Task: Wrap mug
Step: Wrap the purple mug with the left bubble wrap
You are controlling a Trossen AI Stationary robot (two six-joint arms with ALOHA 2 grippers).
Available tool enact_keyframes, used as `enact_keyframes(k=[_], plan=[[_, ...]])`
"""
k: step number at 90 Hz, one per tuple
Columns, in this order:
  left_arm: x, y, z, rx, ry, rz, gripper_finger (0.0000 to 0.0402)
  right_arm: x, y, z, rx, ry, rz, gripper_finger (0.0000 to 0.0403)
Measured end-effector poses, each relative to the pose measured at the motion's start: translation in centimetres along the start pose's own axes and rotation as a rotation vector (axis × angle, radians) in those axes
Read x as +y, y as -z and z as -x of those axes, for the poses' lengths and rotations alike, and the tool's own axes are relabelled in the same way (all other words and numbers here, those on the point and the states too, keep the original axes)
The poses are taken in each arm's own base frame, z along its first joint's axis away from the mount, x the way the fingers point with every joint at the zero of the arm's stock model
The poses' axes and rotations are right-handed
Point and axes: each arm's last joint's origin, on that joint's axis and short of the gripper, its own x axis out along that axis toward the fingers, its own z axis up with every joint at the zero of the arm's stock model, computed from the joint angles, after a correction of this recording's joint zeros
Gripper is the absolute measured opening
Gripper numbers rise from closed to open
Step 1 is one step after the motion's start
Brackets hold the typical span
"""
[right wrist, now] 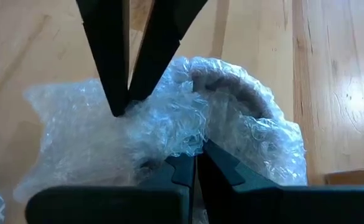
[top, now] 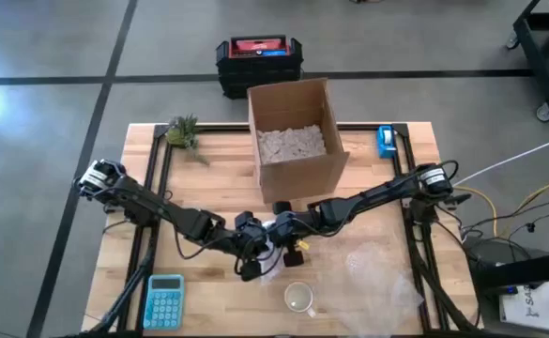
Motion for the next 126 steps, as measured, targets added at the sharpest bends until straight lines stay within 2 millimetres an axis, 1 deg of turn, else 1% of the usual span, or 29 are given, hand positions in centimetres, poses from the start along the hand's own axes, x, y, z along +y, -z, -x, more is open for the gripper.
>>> enact_keyframes(k=[27,44,63,90,100,118,126], plan=[[0.3,0.3,0.0,0.036,-0.023,-0.004,0.0000,0.0,0.0,0.0,-0.004,-0.002,0.000,0.0002],[0.2,0.0,0.0,-0.006,-0.025,-0.022,0.0000,0.0,0.0,0.0,-0.002,0.001,0.000,0.0002],[0.4,0.2,-0.2,0.009,-0.039,-0.030,0.0000,0.0,0.0,0.0,-0.003,0.000,0.000,0.0002],[0.3,-0.2,-0.1,-0.013,-0.037,0.001,0.0000,0.1,-0.1,0.0,-0.005,-0.002,-0.001,0.0002],[0.8,0.2,-0.6,0.004,-0.055,0.022,0.0000,0.1,-0.1,0.0,-0.007,-0.001,-0.001,0.0002],[1.0,0.9,-1.5,0.051,-0.057,0.050,0.0000,0.2,-0.1,0.0,-0.011,-0.008,0.004,0.0002],[1.1,1.1,-1.8,0.067,-0.067,0.046,0.0000,0.2,-0.7,0.5,0.004,-0.008,0.009,0.0002]])
